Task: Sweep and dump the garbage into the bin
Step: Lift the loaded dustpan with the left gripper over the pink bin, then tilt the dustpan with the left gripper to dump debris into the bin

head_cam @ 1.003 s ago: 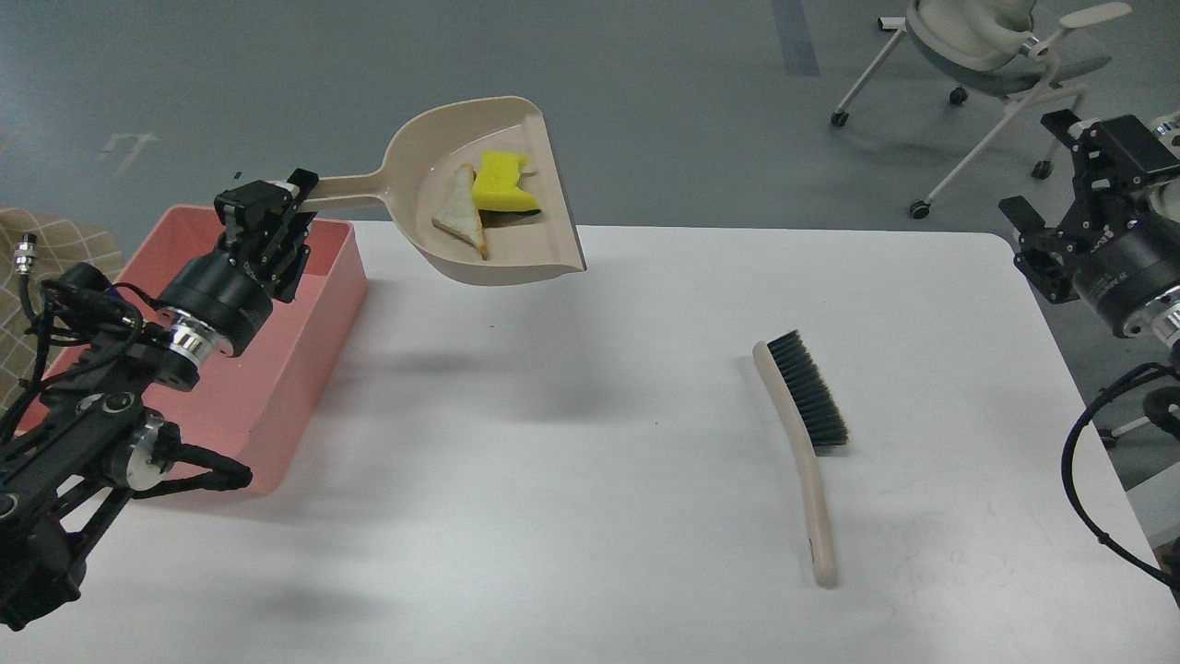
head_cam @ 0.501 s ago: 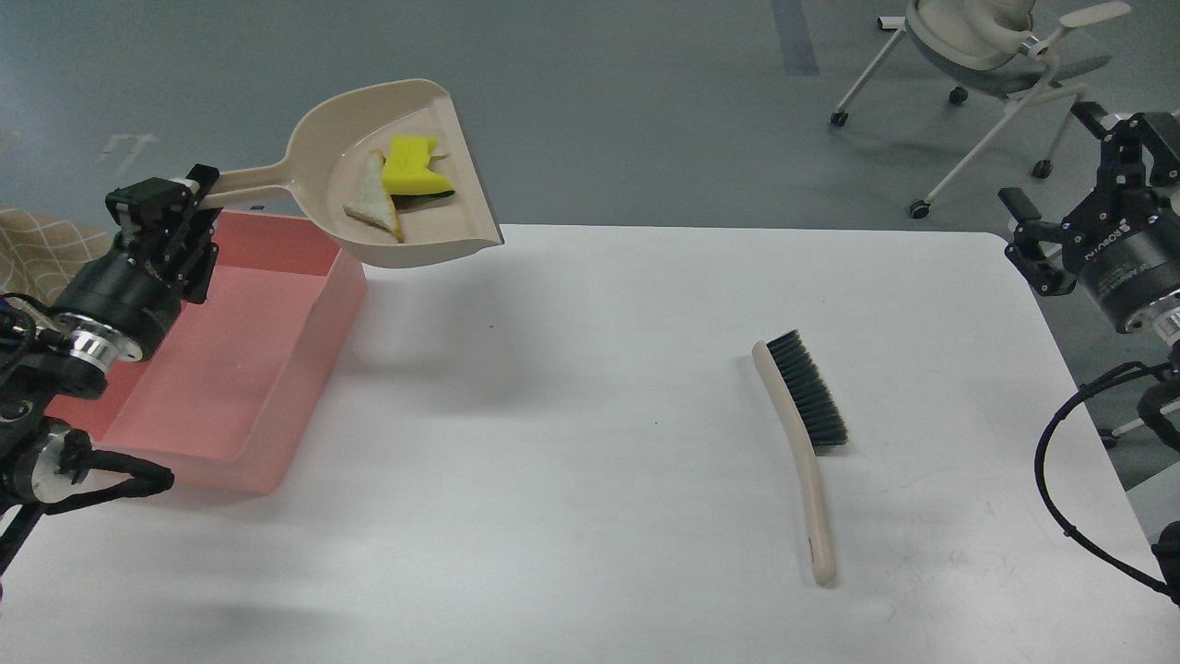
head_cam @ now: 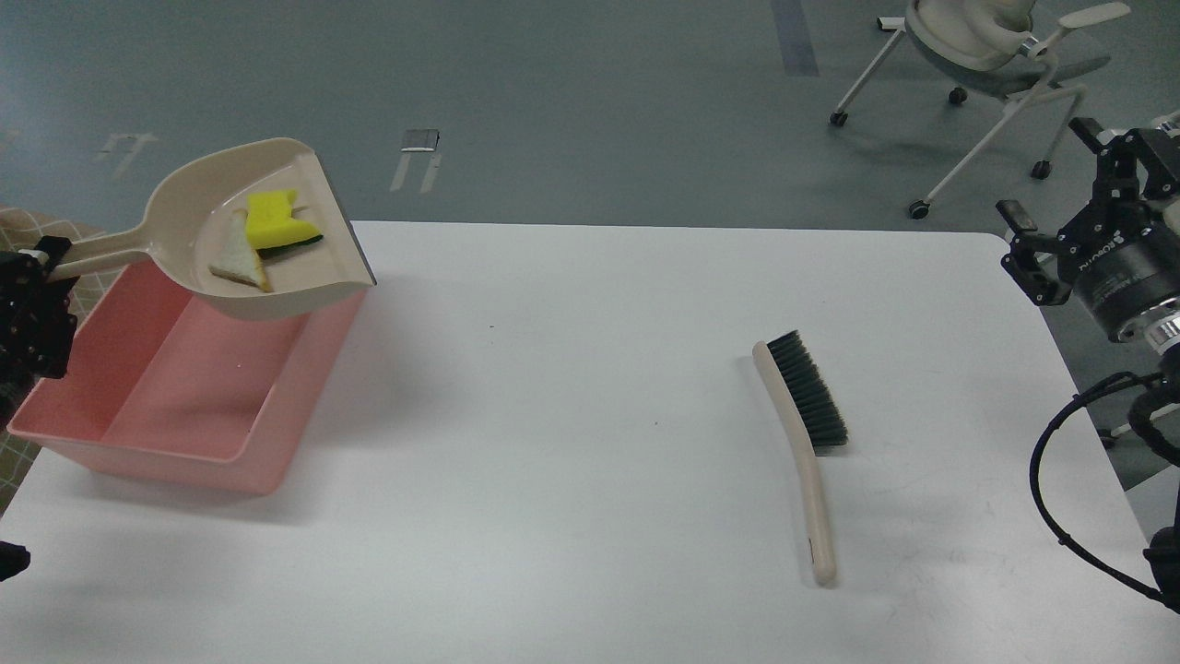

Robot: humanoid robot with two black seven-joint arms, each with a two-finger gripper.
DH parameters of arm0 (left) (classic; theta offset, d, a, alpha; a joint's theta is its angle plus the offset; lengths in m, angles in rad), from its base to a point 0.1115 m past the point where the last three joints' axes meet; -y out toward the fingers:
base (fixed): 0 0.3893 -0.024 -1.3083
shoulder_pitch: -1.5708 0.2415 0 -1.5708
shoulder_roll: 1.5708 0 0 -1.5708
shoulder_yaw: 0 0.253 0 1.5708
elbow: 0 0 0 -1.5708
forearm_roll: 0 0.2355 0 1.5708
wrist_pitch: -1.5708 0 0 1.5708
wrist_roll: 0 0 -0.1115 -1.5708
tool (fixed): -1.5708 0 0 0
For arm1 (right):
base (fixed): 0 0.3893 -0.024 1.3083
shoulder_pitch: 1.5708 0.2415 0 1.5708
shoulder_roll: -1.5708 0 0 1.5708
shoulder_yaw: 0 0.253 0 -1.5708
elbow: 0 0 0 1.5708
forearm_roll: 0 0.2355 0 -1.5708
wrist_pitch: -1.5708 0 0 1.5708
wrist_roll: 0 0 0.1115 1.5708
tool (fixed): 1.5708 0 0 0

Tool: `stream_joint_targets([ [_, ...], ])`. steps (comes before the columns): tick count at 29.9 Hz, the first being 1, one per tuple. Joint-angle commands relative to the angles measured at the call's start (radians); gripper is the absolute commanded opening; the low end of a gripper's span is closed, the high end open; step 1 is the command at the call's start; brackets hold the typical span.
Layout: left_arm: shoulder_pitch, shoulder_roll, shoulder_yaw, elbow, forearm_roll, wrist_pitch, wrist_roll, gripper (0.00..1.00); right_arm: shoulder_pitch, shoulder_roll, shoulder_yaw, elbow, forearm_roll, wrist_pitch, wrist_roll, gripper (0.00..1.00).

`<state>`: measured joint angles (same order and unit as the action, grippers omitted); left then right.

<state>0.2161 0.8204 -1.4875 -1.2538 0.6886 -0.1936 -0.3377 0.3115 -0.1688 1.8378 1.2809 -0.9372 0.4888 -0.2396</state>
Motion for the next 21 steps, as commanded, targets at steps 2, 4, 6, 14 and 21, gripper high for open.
stream_joint_targets([
  [2,0.028,0.051,-0.007,0.004,0.005,-0.001,-0.001,0.01,0.001,-0.001,0.001,-0.002,0.000,0.000,0.000,0.97],
  [4,0.031,0.074,-0.007,0.004,0.015,-0.001,0.003,0.01,0.000,-0.003,0.001,-0.002,0.000,0.000,0.000,0.97],
  [6,0.058,0.127,0.004,-0.013,0.020,0.002,0.011,0.00,0.000,-0.003,0.001,-0.002,0.000,0.000,0.000,0.97],
  [14,0.094,0.284,0.007,-0.015,0.025,0.000,0.009,0.00,-0.005,-0.003,0.001,0.000,0.000,0.000,0.000,0.97],
  [21,0.105,0.368,0.018,0.024,0.045,-0.001,0.009,0.00,-0.006,-0.003,0.001,0.000,0.003,0.000,0.009,0.97],
])
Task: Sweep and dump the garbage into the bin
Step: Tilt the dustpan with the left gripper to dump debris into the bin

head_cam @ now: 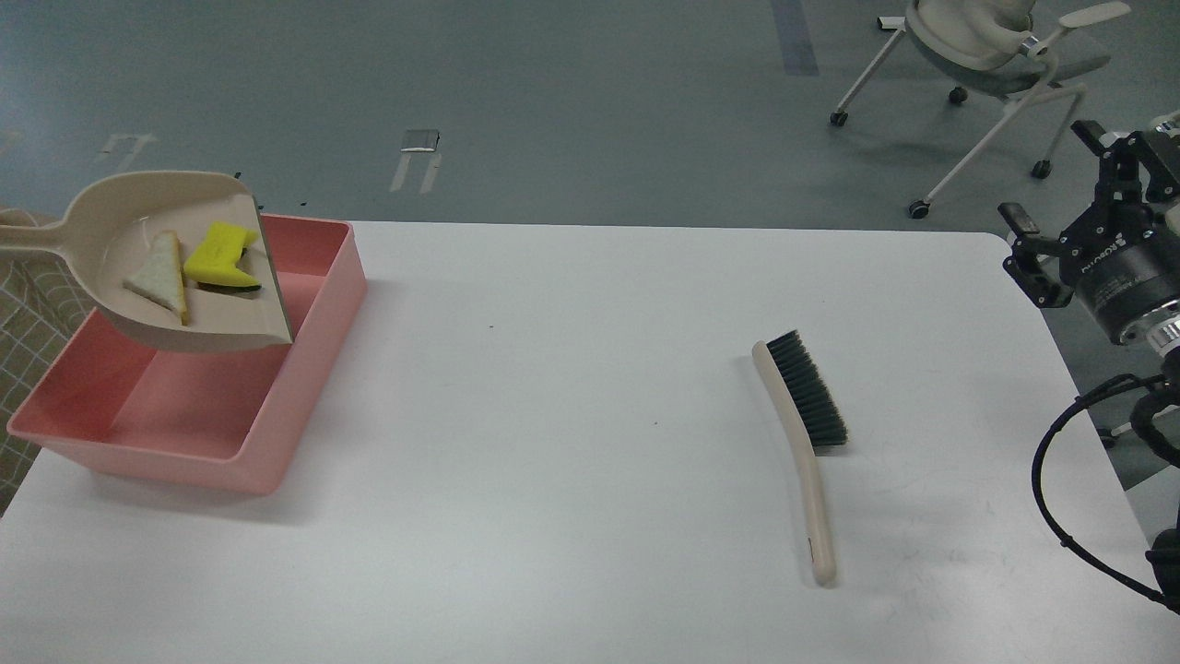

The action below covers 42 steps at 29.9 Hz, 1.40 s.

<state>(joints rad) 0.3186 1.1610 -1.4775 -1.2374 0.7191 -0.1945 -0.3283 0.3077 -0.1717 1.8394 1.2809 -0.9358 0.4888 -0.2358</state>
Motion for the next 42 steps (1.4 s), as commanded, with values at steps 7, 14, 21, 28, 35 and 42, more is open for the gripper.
stream_joint_targets([
  [7,-0.006,0.106,0.036,0.007,0.140,0.000,-0.005,0.00,-0.009,-0.002,0.000,0.000,0.029,0.000,0.006,0.97],
  [14,-0.039,0.224,0.036,0.001,0.197,-0.014,-0.009,0.00,-0.016,-0.002,0.001,0.002,0.031,0.000,0.006,0.97],
  [21,-0.064,0.316,0.034,-0.011,0.204,-0.016,-0.009,0.01,-0.016,-0.003,0.017,0.002,0.031,0.000,0.006,0.98],
  [28,-0.099,0.341,0.034,-0.025,0.254,-0.017,-0.011,0.01,-0.028,-0.005,0.020,0.003,0.032,0.000,0.007,0.98],
  [35,-0.239,0.240,0.029,-0.025,0.156,-0.052,0.003,0.02,-0.025,-0.002,0.018,0.011,0.031,0.000,0.006,1.00],
  [42,-0.375,0.119,0.034,-0.069,0.028,-0.102,0.008,0.01,-0.027,-0.011,0.034,0.002,0.031,0.000,0.006,1.00],
])
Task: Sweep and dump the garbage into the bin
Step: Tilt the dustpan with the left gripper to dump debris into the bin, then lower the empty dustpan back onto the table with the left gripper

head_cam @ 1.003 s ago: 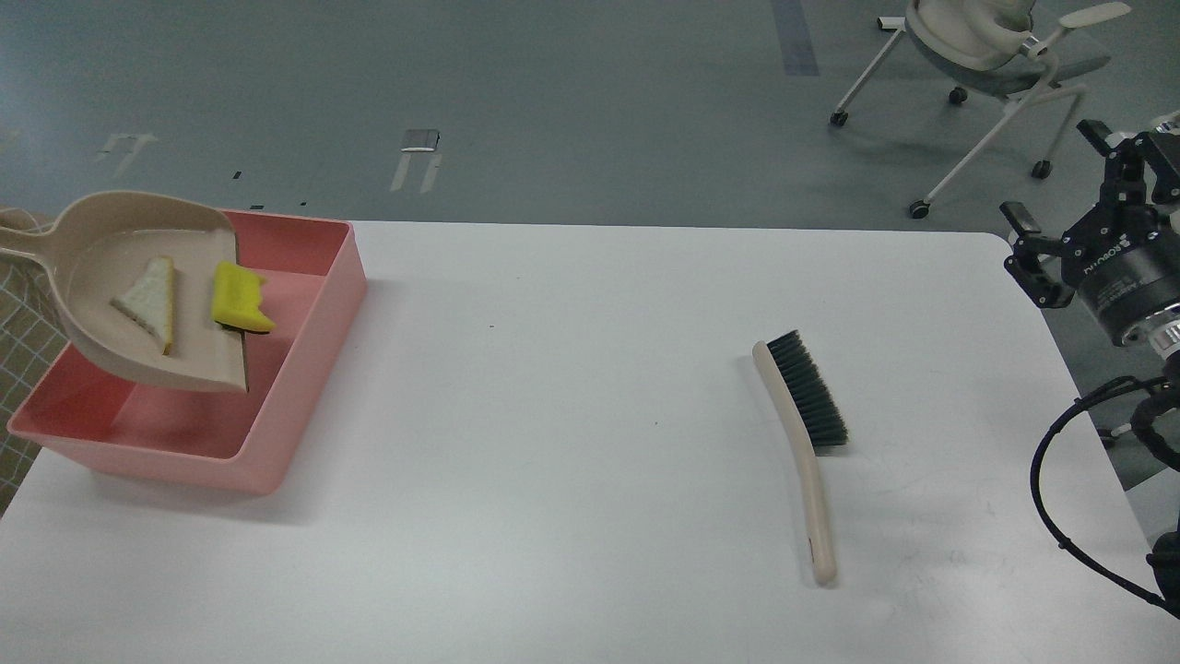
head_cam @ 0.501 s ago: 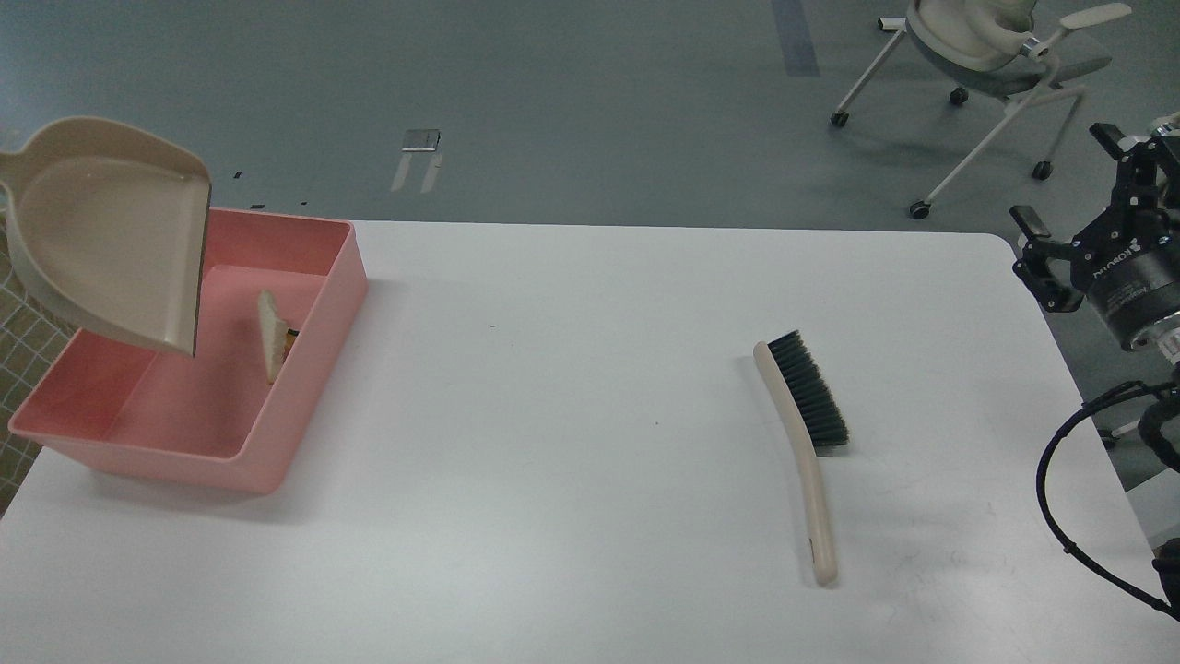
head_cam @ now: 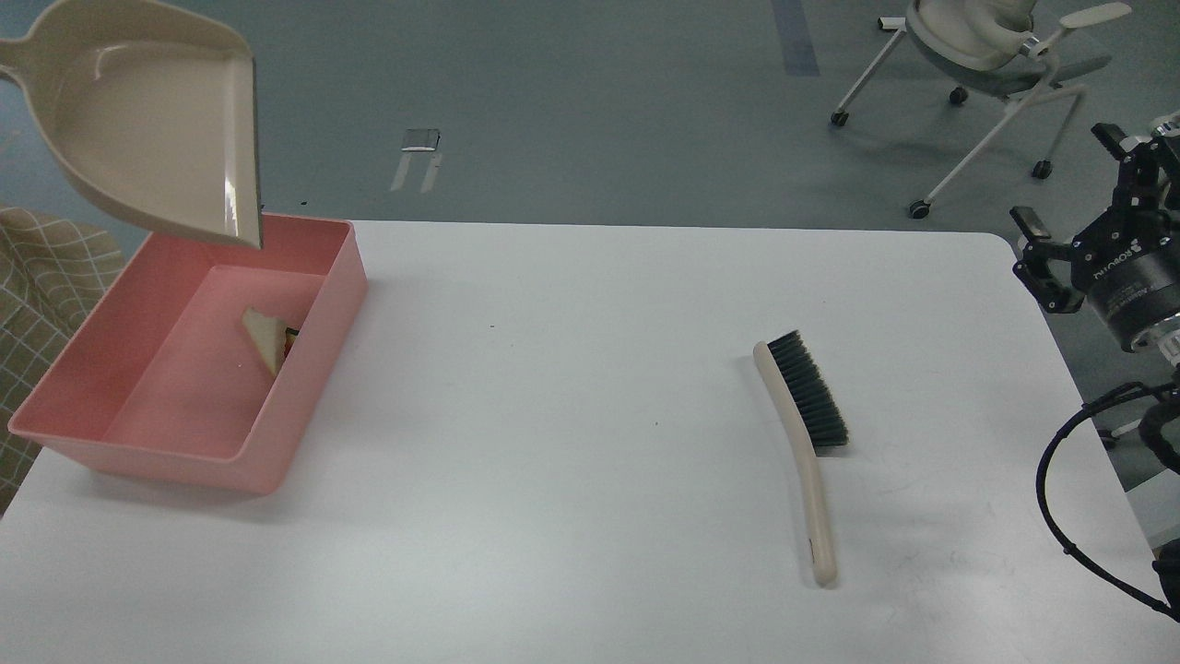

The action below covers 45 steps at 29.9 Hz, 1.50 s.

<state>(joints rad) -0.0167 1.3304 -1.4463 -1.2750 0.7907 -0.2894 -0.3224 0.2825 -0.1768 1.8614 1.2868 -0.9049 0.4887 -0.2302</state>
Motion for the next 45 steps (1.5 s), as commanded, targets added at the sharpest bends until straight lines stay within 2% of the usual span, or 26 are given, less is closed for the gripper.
stream_joint_targets([
  [1,-0.043,-0.071,0.003,-0.055,-0.050,-0.005,0.003,0.01,-0.003,-0.006,0.019,-0.006,0.000,0.000,0.000,1.00],
  [5,-0.042,-0.140,0.003,-0.113,-0.051,0.004,0.016,0.01,-0.003,-0.006,0.022,-0.006,0.001,0.000,0.000,1.00],
  [9,-0.037,-0.298,0.030,-0.144,-0.047,0.012,0.061,0.01,-0.003,-0.006,0.028,-0.006,0.001,0.000,0.000,1.00],
  [11,-0.039,-0.338,0.052,-0.159,-0.044,0.015,0.071,0.01,-0.003,-0.006,0.038,-0.006,0.001,0.000,0.000,1.00],
  [15,-0.038,-0.463,0.151,-0.224,-0.034,0.050,0.074,0.01,-0.009,-0.006,0.048,-0.006,0.001,0.000,0.000,1.00],
  [23,-0.037,-0.616,0.305,-0.230,0.056,0.128,0.074,0.01,-0.017,-0.001,0.047,-0.006,0.001,0.000,0.000,1.00],
  [27,-0.037,-0.747,0.363,-0.219,0.185,0.159,0.075,0.01,-0.008,0.002,0.048,-0.007,0.050,0.000,0.000,1.00],
  [33,-0.035,-0.858,0.426,-0.144,0.277,0.176,0.074,0.01,-0.006,0.000,0.047,-0.007,0.110,0.000,0.002,1.00],
  [40,-0.031,-0.930,0.458,-0.107,0.321,0.214,0.082,0.01,-0.009,0.000,0.047,-0.029,0.113,0.000,0.002,1.00],
  [45,-0.039,-0.976,0.475,-0.032,0.323,0.246,0.079,0.01,-0.012,0.002,0.047,-0.029,0.113,0.000,0.002,1.00],
])
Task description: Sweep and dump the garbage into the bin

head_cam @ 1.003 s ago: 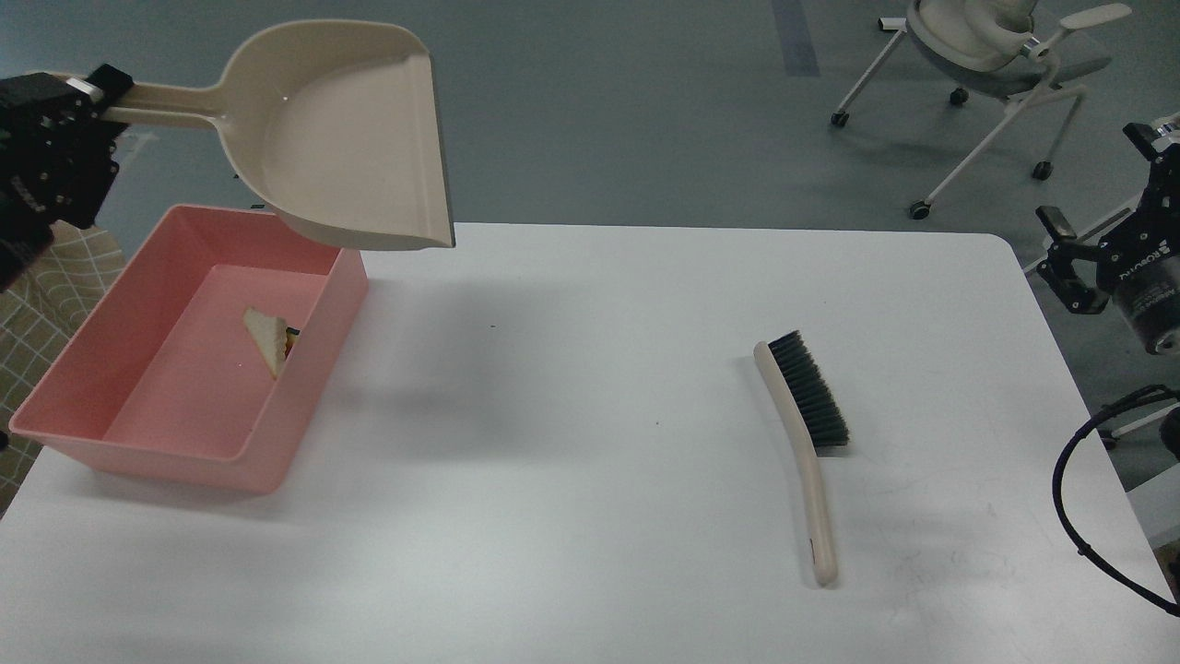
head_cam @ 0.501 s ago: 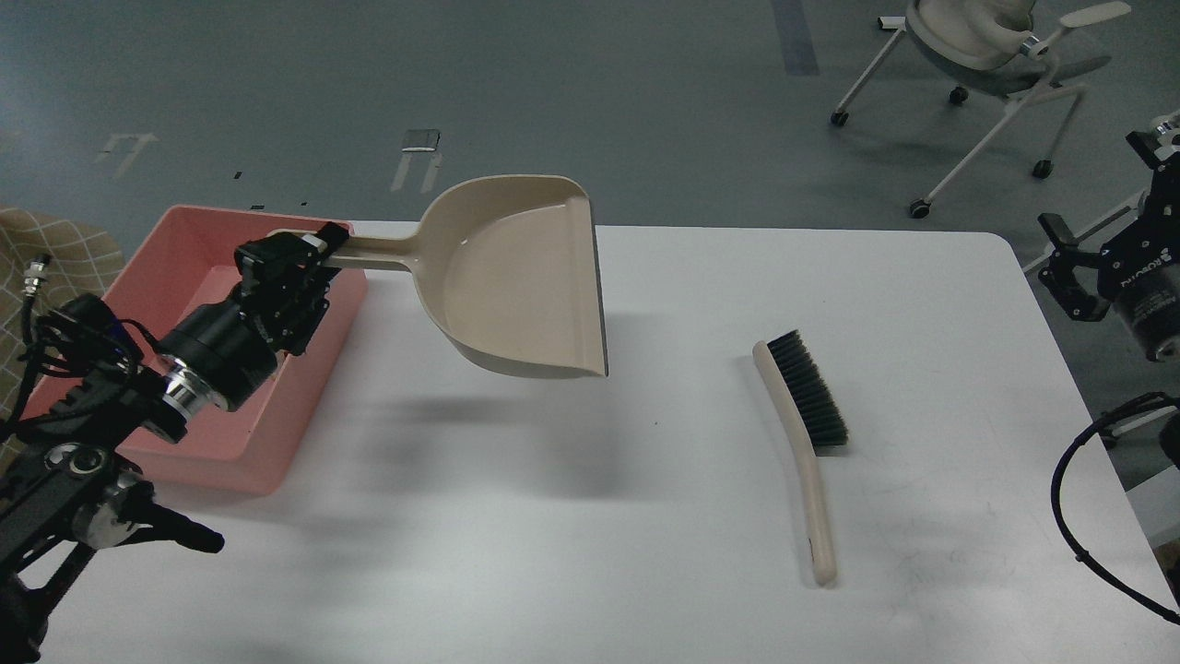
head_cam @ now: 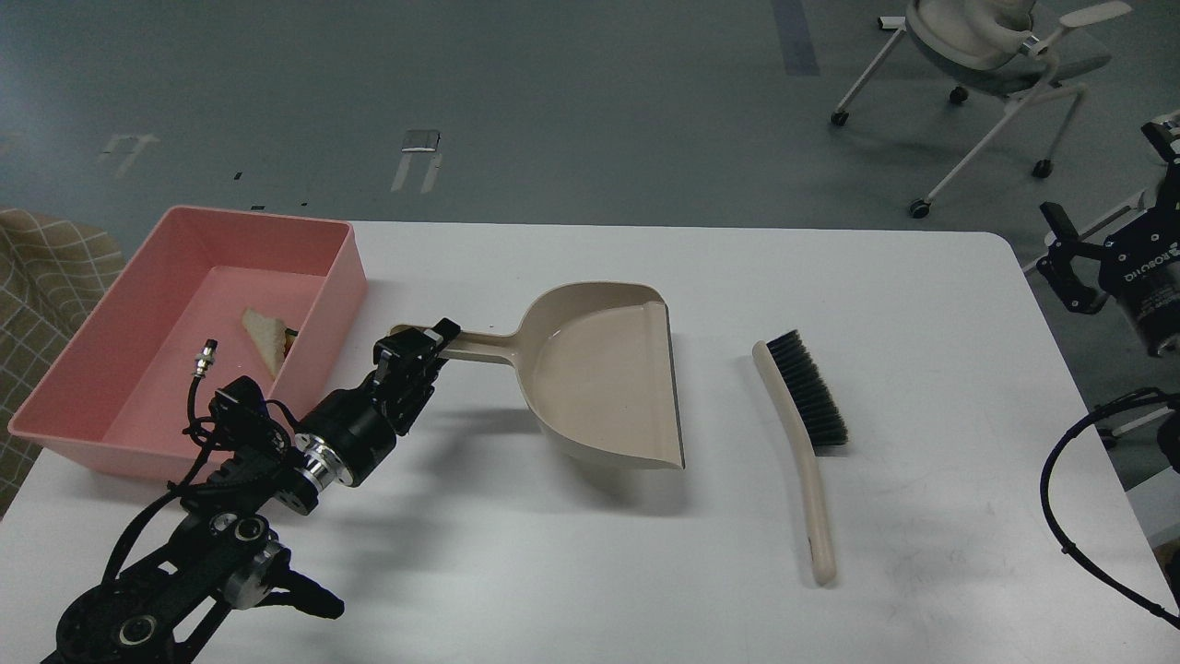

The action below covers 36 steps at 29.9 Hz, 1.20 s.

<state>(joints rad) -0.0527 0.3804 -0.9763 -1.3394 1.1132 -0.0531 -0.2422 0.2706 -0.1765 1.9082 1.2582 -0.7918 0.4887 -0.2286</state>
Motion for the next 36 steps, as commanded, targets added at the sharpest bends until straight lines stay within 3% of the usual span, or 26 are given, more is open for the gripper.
stream_joint_targets([
  [1,-0.003,-0.032,0.005,0.032,0.001,0.012,-0.002,0.01,-0.001,0.000,0.000,0.000,0.000,0.000,0.000,1.00],
  [9,-0.001,-0.049,0.021,0.039,0.011,0.018,-0.003,0.05,-0.001,0.000,0.000,0.000,0.002,0.000,0.000,1.00],
  [13,-0.004,-0.047,0.021,0.039,0.011,0.018,-0.003,0.45,-0.004,0.002,0.000,0.000,0.002,0.000,0.000,1.00],
  [20,-0.003,-0.041,0.022,0.039,0.011,0.018,-0.002,0.56,-0.004,0.005,0.000,0.001,0.002,0.000,0.000,1.00],
  [24,-0.004,-0.028,0.021,0.040,0.010,0.016,0.001,0.80,-0.005,0.003,0.000,0.001,0.002,0.000,0.000,1.00],
  [34,0.028,0.110,-0.001,0.009,-0.010,0.013,-0.009,0.87,-0.016,0.005,0.000,0.003,0.002,0.000,0.000,1.00],
  [36,0.045,0.144,-0.015,-0.053,-0.044,0.016,-0.005,0.87,-0.028,0.006,0.000,0.004,0.002,0.000,0.000,1.00],
])
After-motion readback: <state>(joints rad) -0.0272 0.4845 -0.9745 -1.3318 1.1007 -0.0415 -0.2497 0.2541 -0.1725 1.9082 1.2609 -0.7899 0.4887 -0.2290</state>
